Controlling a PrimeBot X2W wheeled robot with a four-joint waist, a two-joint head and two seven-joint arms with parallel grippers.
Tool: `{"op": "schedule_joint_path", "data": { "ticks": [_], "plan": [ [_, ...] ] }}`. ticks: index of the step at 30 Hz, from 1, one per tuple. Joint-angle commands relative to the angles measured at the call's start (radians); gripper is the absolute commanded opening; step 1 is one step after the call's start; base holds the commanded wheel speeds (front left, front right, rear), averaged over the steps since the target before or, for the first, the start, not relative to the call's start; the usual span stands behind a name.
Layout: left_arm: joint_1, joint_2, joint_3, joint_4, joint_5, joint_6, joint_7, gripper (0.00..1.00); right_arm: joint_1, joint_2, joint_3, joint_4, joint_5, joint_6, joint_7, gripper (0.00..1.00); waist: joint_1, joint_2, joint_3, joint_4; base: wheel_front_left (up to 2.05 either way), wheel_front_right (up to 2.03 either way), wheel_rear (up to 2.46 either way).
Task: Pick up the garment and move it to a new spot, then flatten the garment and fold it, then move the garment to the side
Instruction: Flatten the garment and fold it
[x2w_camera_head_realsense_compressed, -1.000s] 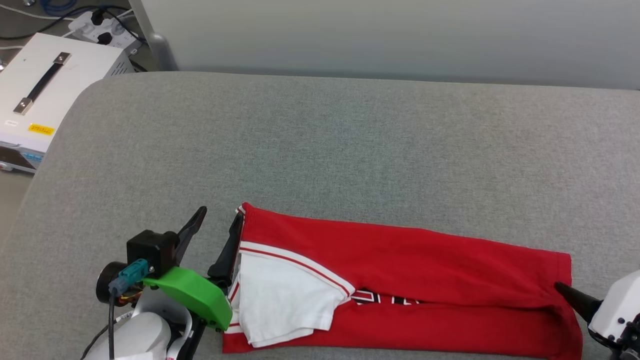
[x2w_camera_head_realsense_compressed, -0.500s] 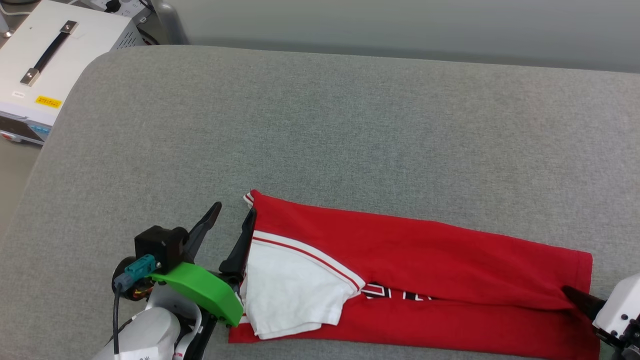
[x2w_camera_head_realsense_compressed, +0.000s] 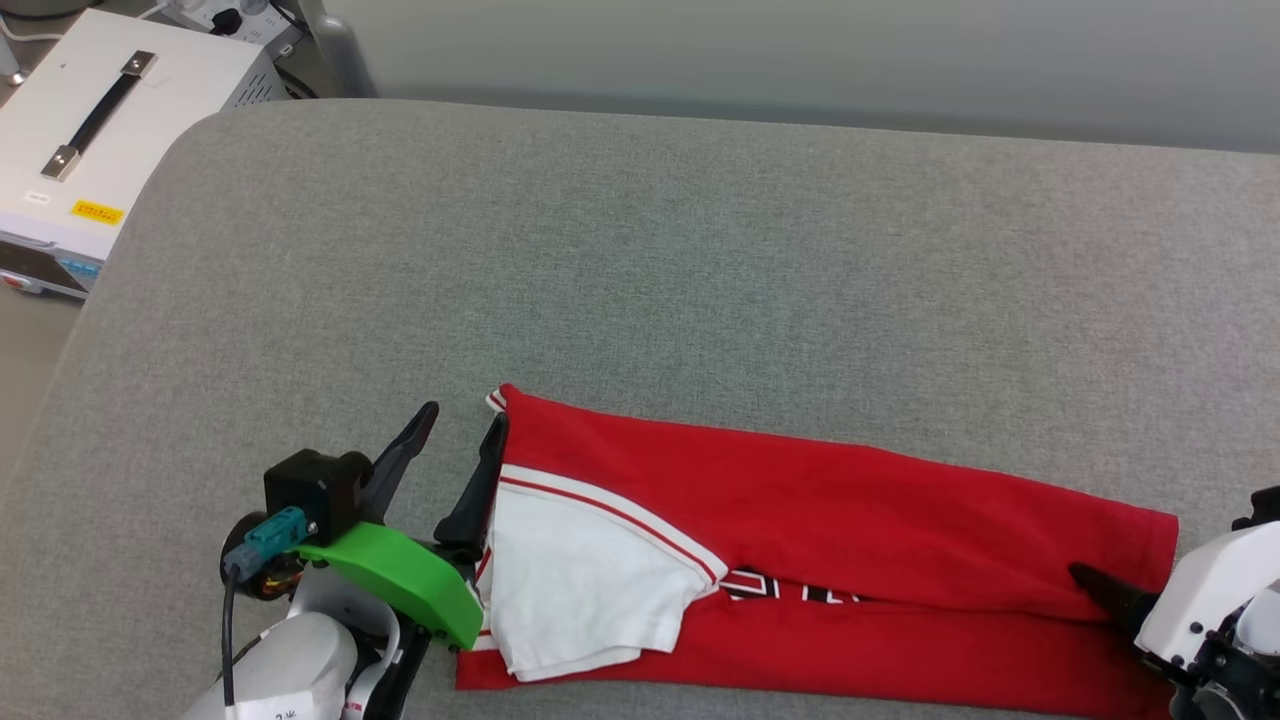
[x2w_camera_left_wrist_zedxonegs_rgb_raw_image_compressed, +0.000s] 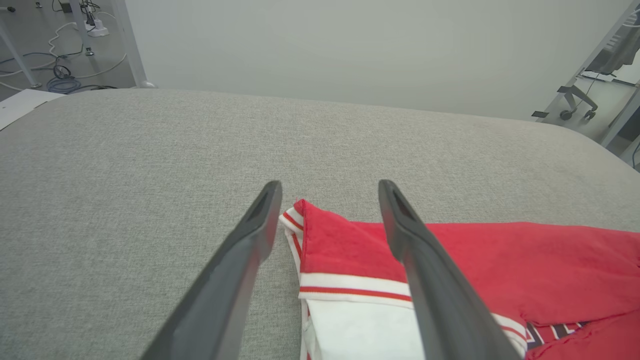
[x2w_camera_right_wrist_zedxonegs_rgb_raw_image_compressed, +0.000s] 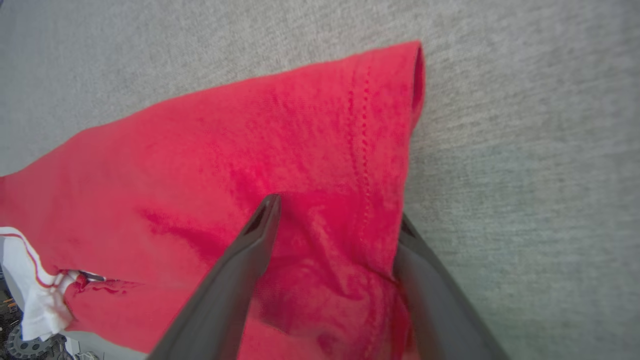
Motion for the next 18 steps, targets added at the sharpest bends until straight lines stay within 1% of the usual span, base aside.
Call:
{"op": "schedule_joint_path", "data": {
  "ticks": [1, 2, 12, 16, 18],
  "plan": [
    [-0.003, -0.005, 0.001, 0.003, -0.003, -0.005, -0.006, 1.00, 0.006, 0.029, 0.023, 0.040, 0.011, 0.001, -0.002, 0.40, 0.0000, 0.0000, -0.004, -0.001, 0.00, 0.00, 0.00],
    [-0.002, -0.005, 0.001, 0.004, -0.003, -0.006, -0.006, 1.00, 0.006, 0.024, 0.023, 0.044, 0.009, 0.001, -0.010, 0.00, 0.0000, 0.0000, -0.007, -0.002, 0.00, 0.00, 0.00],
    [0.019, 0.003, -0.004, 0.012, -0.010, -0.003, -0.003, 1.00, 0.021, -0.054, 0.035, 0.070, 0.007, 0.001, -0.107, 0.00, 0.0000, 0.0000, -0.051, -0.011, 0.00, 0.00, 0.00],
    [0.027, 0.005, -0.004, 0.008, -0.015, 0.001, -0.002, 1.00, 0.038, -0.119, 0.050, 0.066, 0.002, 0.001, -0.138, 0.00, 0.0000, 0.0000, -0.065, -0.014, 0.00, 0.00, 0.00],
    [0.030, 0.007, -0.005, 0.007, -0.016, 0.002, -0.001, 1.00, 0.042, -0.144, 0.036, 0.071, -0.006, 0.001, -0.159, 0.00, 0.0000, 0.0000, -0.071, -0.016, 0.00, 0.00, 0.00]
  ]
}}
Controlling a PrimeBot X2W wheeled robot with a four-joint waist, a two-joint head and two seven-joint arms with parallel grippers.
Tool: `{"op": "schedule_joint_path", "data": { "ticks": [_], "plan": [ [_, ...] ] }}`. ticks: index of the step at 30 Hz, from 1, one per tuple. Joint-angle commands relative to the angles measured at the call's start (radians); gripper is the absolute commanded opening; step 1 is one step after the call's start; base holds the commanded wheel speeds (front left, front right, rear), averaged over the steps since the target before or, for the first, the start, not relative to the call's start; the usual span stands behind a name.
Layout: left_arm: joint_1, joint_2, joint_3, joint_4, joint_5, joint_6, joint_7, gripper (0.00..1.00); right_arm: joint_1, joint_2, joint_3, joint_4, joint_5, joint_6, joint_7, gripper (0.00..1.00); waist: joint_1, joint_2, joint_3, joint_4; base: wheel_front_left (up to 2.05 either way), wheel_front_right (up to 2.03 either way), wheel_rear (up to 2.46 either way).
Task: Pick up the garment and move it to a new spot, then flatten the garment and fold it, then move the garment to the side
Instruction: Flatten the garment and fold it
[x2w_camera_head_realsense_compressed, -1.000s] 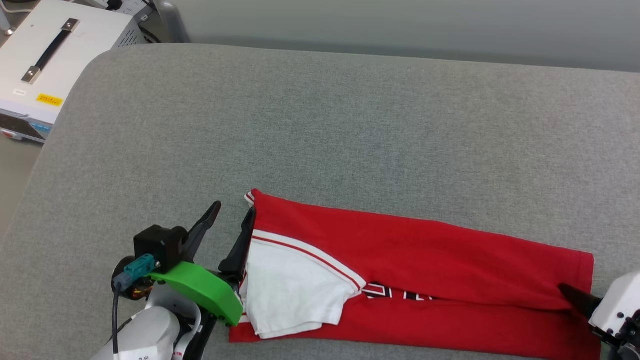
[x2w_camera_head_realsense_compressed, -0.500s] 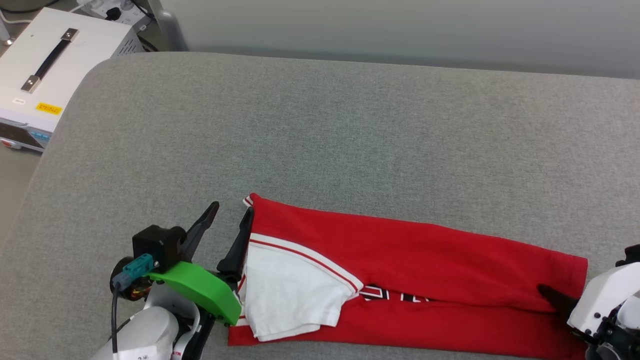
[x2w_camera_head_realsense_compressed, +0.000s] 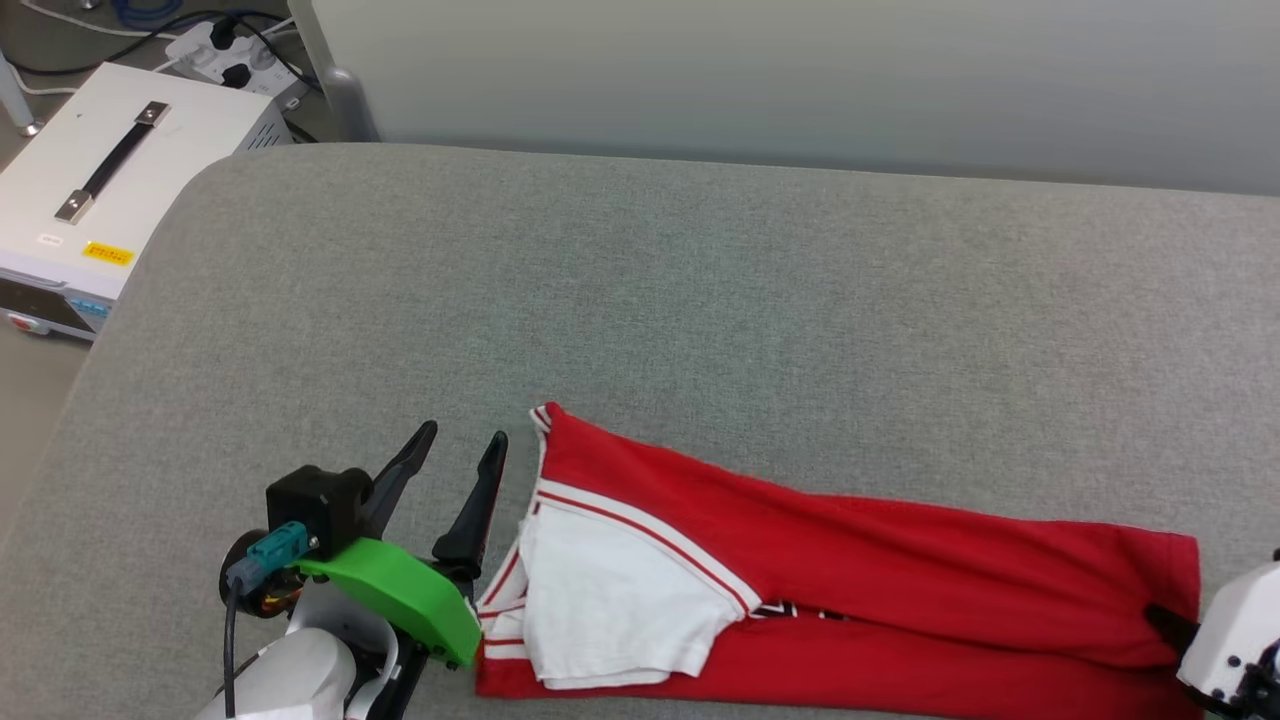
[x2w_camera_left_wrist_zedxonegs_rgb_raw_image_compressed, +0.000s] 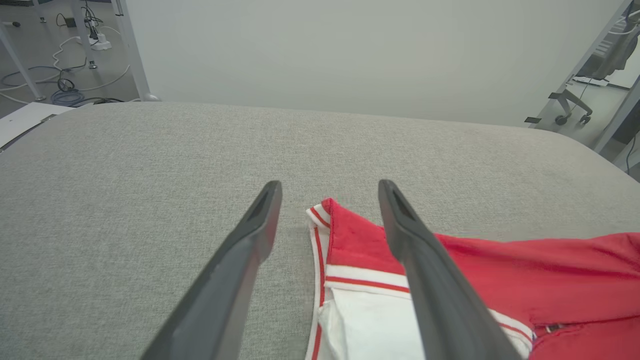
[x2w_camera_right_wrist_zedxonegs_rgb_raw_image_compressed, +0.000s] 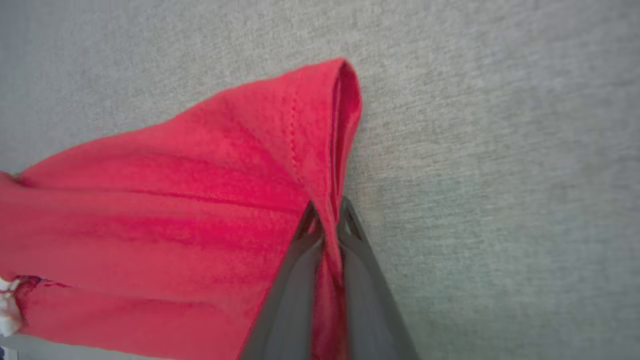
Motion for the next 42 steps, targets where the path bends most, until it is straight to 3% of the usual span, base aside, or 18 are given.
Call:
{"op": "schedule_joint_path", "data": {
  "ticks": [1, 11, 22, 28, 35, 42],
  "plan": [
    [0.011, 0.004, 0.001, -0.003, -0.014, 0.003, -0.001, 1.00, 0.016, -0.024, -0.020, 0.012, -0.011, -0.001, -0.019, 0.00, 0.0000, -0.0001, -0.006, -0.003, 0.00, 0.00, 0.00],
    [0.027, 0.014, 0.002, -0.013, -0.021, 0.011, 0.001, 1.00, -0.007, -0.078, -0.104, 0.061, -0.072, -0.001, -0.106, 0.00, 0.0000, -0.0001, -0.034, -0.016, 0.00, 0.00, 0.00],
    [0.069, 0.000, 0.009, -0.014, -0.035, 0.018, -0.002, 1.00, 0.047, -0.043, -0.050, -0.017, -0.029, -0.001, -0.087, 0.00, 0.0000, -0.0001, -0.107, -0.034, 0.00, 0.00, 0.00],
    [0.088, -0.003, 0.018, -0.020, -0.036, 0.022, -0.003, 1.00, 0.110, -0.001, -0.011, -0.134, 0.020, -0.001, -0.010, 0.00, 0.0000, -0.0001, -0.129, -0.035, 0.00, 0.00, 0.00],
    [0.109, -0.015, 0.024, -0.025, -0.035, 0.019, -0.005, 1.00, 0.166, 0.110, 0.031, -0.276, 0.080, -0.001, 0.049, 0.00, 0.0000, -0.0001, -0.133, -0.022, 0.00, 0.00, 0.00],
    [0.110, -0.024, 0.035, -0.020, -0.032, 0.014, -0.005, 1.00, 0.157, 0.161, 0.086, -0.327, 0.146, -0.001, 0.083, 0.00, 0.0000, -0.0001, -0.128, 0.003, 0.00, 0.00, 0.00]
  ]
}}
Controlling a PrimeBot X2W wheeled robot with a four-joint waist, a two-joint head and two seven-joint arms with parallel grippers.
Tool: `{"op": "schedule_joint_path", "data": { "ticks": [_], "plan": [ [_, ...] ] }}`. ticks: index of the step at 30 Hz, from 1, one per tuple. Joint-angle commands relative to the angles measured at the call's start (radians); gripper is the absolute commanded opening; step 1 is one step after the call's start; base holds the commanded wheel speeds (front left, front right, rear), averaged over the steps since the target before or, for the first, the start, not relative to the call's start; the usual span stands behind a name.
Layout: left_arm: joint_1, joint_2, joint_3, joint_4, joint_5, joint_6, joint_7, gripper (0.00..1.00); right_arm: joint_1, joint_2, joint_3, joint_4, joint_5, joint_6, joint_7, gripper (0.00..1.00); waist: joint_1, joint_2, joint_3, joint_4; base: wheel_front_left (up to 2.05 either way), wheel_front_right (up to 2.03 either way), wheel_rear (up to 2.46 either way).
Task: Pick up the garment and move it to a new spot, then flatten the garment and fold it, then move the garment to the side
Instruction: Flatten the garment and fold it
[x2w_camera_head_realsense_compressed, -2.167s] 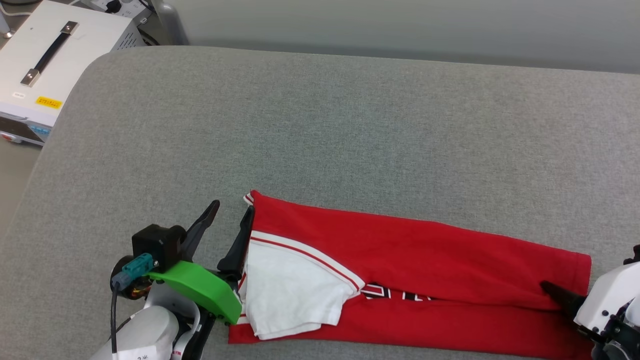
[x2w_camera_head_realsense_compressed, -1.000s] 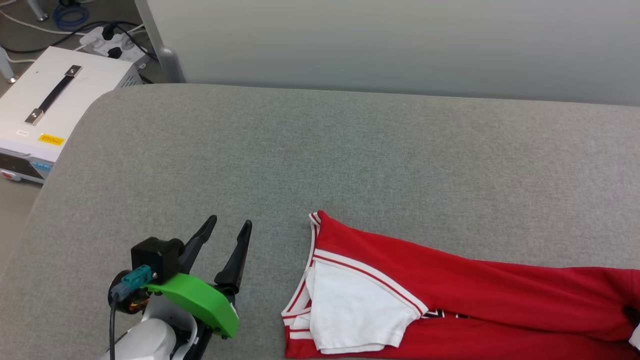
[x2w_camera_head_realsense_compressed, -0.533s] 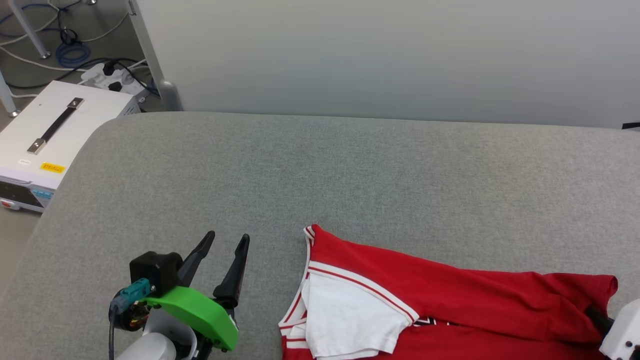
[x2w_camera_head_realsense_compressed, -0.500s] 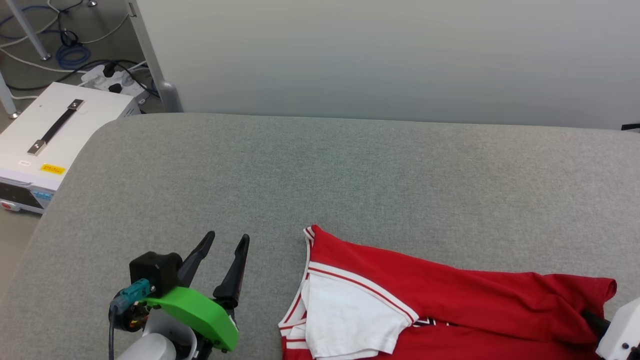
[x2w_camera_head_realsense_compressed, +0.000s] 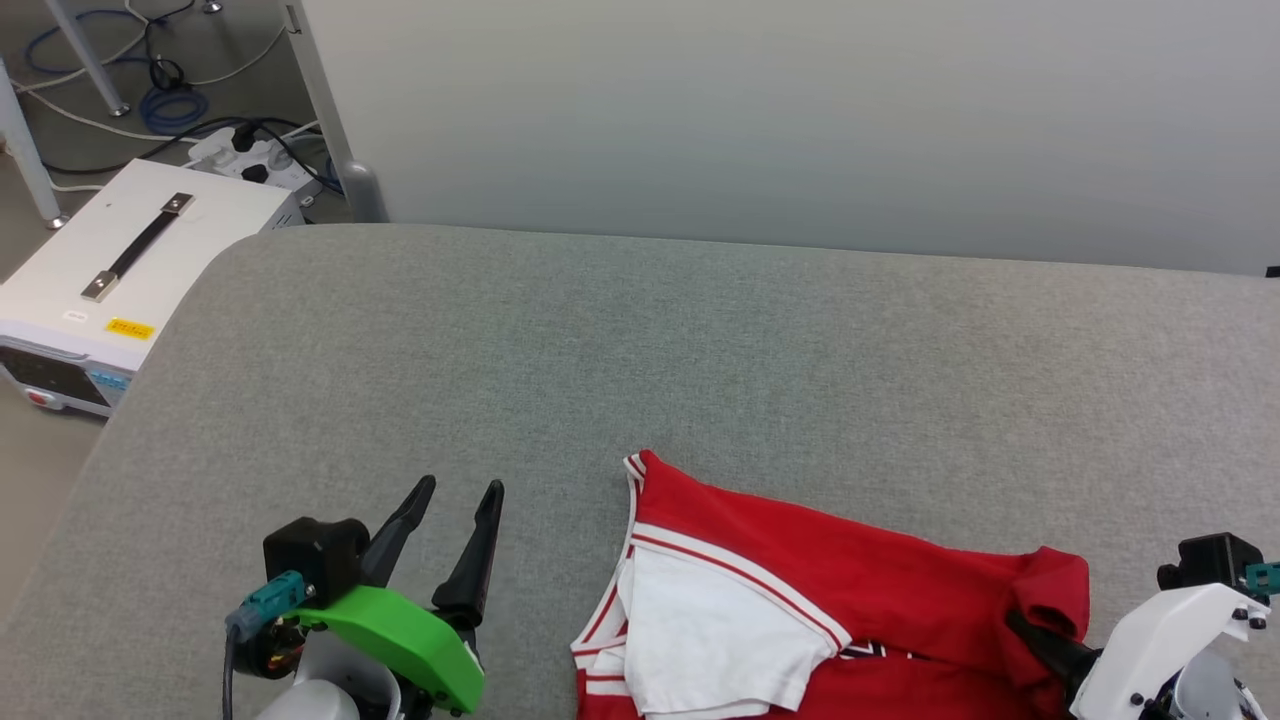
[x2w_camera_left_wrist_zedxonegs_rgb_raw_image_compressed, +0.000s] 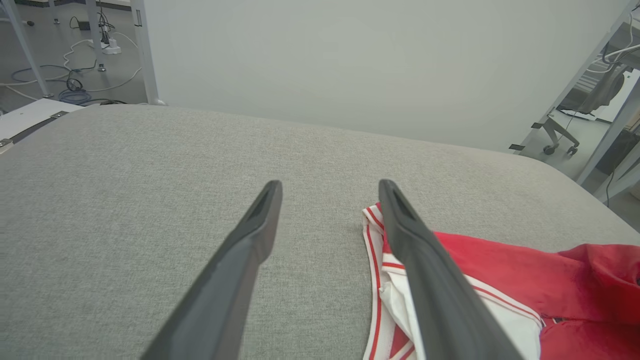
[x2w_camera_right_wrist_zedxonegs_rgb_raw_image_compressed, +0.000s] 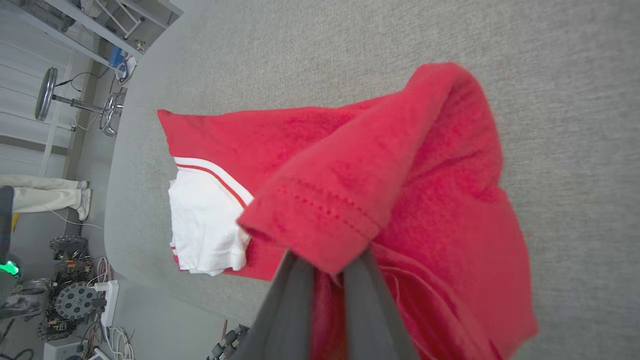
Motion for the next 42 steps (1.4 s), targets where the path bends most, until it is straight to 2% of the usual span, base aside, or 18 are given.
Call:
{"op": "schedule_joint_path", "data": {
  "ticks": [1, 10, 18, 30, 39, 41, 42],
  "plan": [
    [0.009, -0.004, 0.004, 0.003, 0.004, -0.004, -0.005, 1.00, -0.006, 0.001, -0.001, 0.002, 0.028, -0.001, -0.009, 0.00, 0.0000, -0.0001, -0.001, 0.014, 0.00, 0.00, 0.00],
    [0.013, 0.001, 0.017, 0.007, 0.006, -0.007, -0.005, 1.00, -0.004, 0.003, 0.178, 0.078, 0.240, -0.001, -0.149, 0.00, 0.0000, -0.0001, -0.003, 0.057, 0.00, 0.00, 0.00],
    [0.009, 0.003, 0.020, 0.007, 0.008, -0.010, -0.005, 1.00, -0.113, 0.003, 0.320, 0.201, 0.374, -0.001, -0.312, 0.00, 0.0000, -0.0001, 0.003, 0.085, 0.00, 0.00, 0.00],
    [-0.005, -0.007, 0.014, 0.020, 0.007, -0.018, -0.002, 1.00, -0.310, 0.003, 0.526, 0.452, 0.443, -0.001, -0.448, 0.00, 0.0000, -0.0001, 0.024, 0.125, 0.00, 0.00, 0.00],
    [-0.016, -0.015, 0.008, 0.037, 0.006, -0.027, -0.002, 1.00, -0.431, 0.003, 0.624, 0.661, 0.498, -0.001, -0.532, 0.00, 0.0000, -0.0001, 0.022, 0.154, 0.00, 0.00, 0.00],
    [-0.015, -0.014, 0.007, 0.041, 0.005, -0.029, -0.002, 1.00, -0.452, 0.003, 0.648, 0.694, 0.509, -0.001, -0.555, 1.00, 0.0000, -0.0001, 0.019, 0.157, 0.00, 0.00, 0.00],
    [-0.015, -0.012, 0.007, 0.043, 0.004, -0.030, -0.002, 1.00, -0.463, 0.003, 0.666, 0.705, 0.518, -0.001, -0.564, 1.00, 0.0000, -0.0001, 0.017, 0.158, 0.00, 0.00, 0.00]
  ]
}}
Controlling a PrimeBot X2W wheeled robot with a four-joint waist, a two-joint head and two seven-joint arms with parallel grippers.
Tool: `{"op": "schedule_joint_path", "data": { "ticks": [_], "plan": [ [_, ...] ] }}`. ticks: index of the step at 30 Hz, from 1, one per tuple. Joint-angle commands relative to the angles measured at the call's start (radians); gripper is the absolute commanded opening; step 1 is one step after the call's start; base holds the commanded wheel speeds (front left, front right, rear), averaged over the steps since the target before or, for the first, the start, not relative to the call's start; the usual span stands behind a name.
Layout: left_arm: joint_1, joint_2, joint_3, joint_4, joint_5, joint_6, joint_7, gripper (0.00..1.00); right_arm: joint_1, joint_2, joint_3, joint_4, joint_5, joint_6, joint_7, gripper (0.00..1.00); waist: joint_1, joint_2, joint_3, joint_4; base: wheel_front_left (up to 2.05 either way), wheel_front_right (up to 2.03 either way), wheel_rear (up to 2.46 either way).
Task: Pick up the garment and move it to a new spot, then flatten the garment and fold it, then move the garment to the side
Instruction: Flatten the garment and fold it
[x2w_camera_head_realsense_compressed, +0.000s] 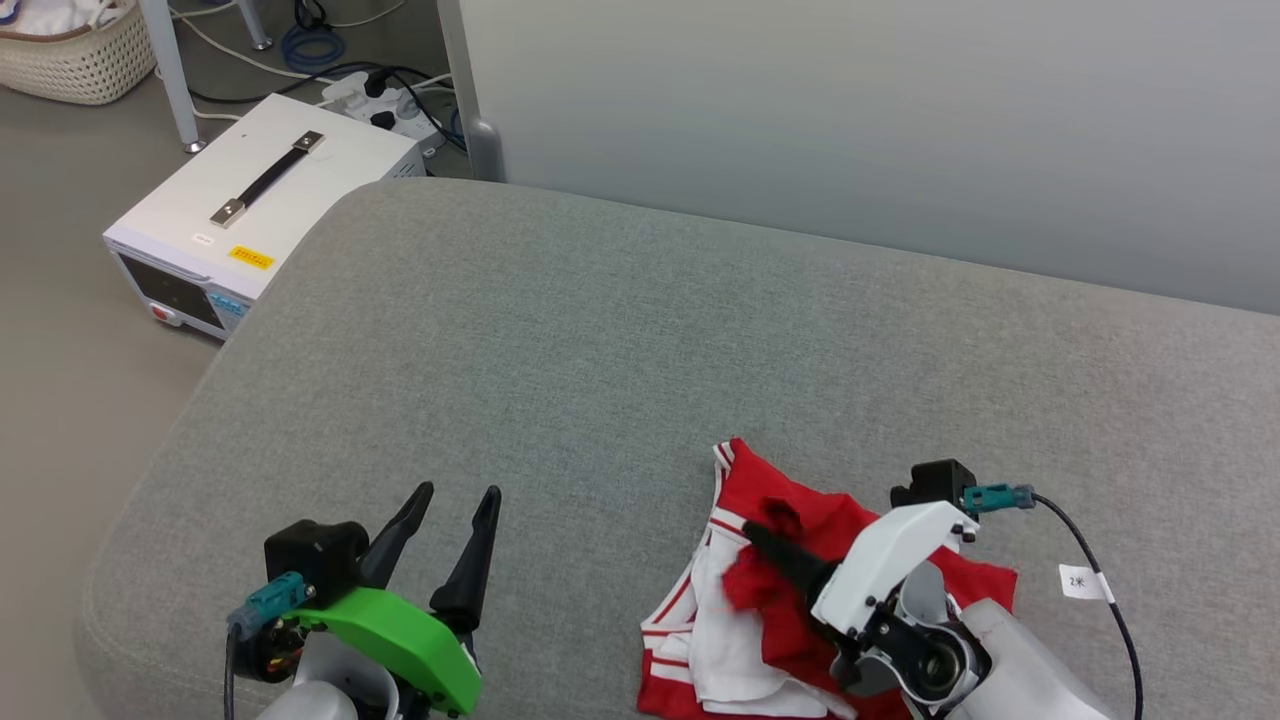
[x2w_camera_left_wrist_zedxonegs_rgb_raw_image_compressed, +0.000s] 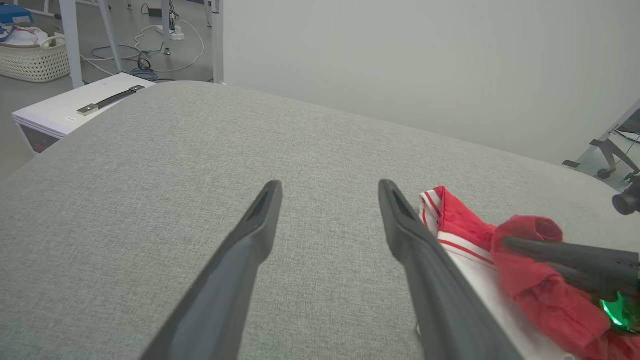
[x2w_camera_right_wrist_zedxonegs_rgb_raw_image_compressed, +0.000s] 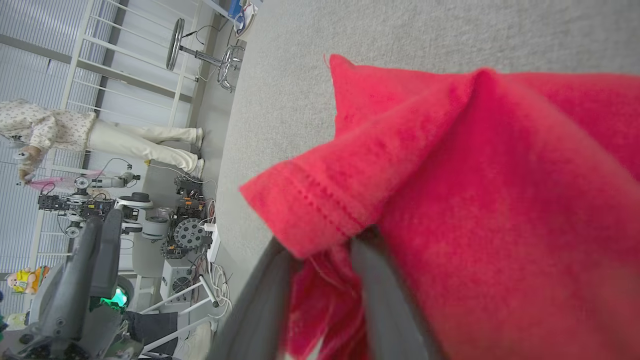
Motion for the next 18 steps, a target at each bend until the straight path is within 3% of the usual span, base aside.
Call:
{"op": "schedule_joint_path", "data": {
  "ticks": [1, 11, 15, 18],
  "plan": [
    [-0.011, 0.000, 0.001, 0.002, 0.003, -0.006, -0.002, 1.00, -0.026, -0.002, 0.025, 0.005, 0.018, 0.001, -0.011, 1.00, 0.0000, 0.0000, -0.005, 0.002, 0.00, 0.00, 0.00],
    [0.006, 0.016, -0.001, -0.010, 0.000, 0.008, 0.008, 1.00, -0.088, -0.002, 0.193, -0.051, 0.150, 0.001, -0.036, 1.00, 0.0000, 0.0000, -0.042, -0.026, 0.00, 0.00, 0.00],
    [0.013, 0.021, -0.001, -0.022, -0.001, 0.013, 0.010, 1.00, -0.117, -0.002, 0.187, -0.045, 0.148, 0.001, -0.056, 1.00, 0.0000, 0.0000, -0.051, -0.049, 0.00, 0.00, 0.00],
    [0.016, 0.023, 0.000, -0.027, -0.001, 0.016, 0.009, 1.00, -0.146, -0.016, 0.163, -0.036, 0.082, 0.001, -0.080, 1.00, 0.0000, 0.0000, -0.056, -0.069, 0.00, 0.00, 0.00]
  ]
}}
